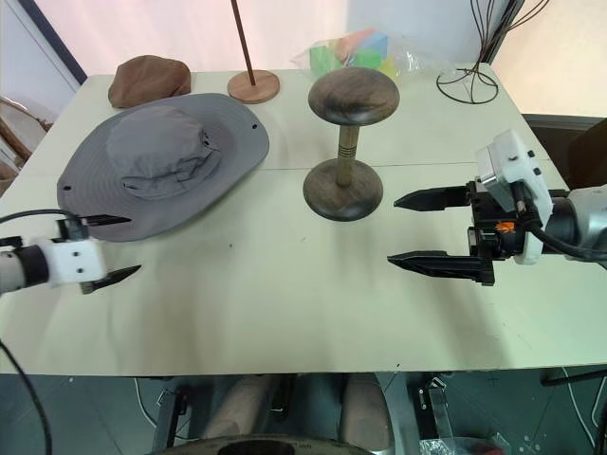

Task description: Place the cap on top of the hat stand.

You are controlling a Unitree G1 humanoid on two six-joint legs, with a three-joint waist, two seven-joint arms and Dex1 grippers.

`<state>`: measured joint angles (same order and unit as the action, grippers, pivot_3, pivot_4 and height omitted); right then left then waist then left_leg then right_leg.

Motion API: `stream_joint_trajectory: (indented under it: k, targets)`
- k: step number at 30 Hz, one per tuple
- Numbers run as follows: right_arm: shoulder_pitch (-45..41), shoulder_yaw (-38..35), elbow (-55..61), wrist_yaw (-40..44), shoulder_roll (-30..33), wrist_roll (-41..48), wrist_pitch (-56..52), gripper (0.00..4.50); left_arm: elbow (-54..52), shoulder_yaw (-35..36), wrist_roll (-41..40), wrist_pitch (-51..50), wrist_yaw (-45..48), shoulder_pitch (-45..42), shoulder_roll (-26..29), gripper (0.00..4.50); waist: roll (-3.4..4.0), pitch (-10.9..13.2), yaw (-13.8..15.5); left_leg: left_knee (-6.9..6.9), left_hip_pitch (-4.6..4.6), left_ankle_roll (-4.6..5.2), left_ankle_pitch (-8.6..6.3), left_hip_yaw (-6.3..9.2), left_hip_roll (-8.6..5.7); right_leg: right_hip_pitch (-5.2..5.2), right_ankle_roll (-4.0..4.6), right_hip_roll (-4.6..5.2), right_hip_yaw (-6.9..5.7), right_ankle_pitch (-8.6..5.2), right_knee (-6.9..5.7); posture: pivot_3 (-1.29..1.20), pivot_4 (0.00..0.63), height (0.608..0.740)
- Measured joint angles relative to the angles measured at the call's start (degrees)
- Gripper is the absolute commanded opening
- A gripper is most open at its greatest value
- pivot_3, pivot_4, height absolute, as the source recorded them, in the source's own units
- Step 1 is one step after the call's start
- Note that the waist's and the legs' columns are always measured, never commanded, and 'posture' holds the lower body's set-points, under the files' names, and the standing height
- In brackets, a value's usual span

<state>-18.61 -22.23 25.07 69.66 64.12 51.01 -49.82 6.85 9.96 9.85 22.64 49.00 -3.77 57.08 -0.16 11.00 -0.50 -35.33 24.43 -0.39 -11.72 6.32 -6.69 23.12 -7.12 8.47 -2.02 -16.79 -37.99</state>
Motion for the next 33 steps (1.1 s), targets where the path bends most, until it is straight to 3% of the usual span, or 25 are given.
stream_joint_trajectory:
  k: [8,16,19,26,33]
  targets:
    - [-1.5,-2.3,1.7,-2.7,1.7,5.2,-2.1,4.44,10.1,-7.7,13.4,2.6,-17.8,-9.5,-5.2,4.50,-0.12,-0.1,0.1,-0.27,-0.02,0.01,0.00,0.02,0.00,-0.14,-0.12,-0.05,-0.06,0.10,-0.04,0.00,0.150,0.740]
    - [-3.0,-3.5,2.0,-5.0,2.2,8.4,-2.3,4.44,15.1,-11.0,17.6,0.7,-26.6,-13.4,-7.4,4.50,-0.12,-0.1,0.1,-0.42,-0.05,0.01,0.00,0.03,0.00,-0.23,-0.16,-0.07,-0.06,0.33,-0.06,0.00,0.150,0.740]
    - [-4.0,-3.5,1.7,-6.5,2.2,9.0,-2.6,4.50,15.8,-11.5,17.4,0.2,-26.6,-13.9,-7.8,3.68,-0.11,-0.1,0.1,-0.43,-0.05,0.00,0.00,0.04,0.01,-0.23,-0.13,-0.07,-0.06,0.44,-0.05,0.00,0.150,0.740]
    - [-4.6,-3.5,0.6,-8.6,2.3,11.1,-4.2,4.50,21.7,-13.1,16.8,-0.3,-26.6,-17.6,-7.9,0.06,-0.18,-0.1,0.1,-0.71,0.06,0.01,0.00,0.10,0.25,-0.20,-0.11,-0.58,0.03,0.45,-0.01,0.00,0.150,0.740]
    - [-2.3,-5.6,0.9,-8.1,3.0,8.1,-1.7,4.50,23.6,-12.6,12.1,-4.2,-24.5,-25.5,-8.3,0.02,-0.21,-0.1,1.2,-0.72,0.11,0.00,0.00,0.09,0.30,-0.14,-0.08,-0.70,0.10,0.47,0.01,0.00,0.150,0.740]
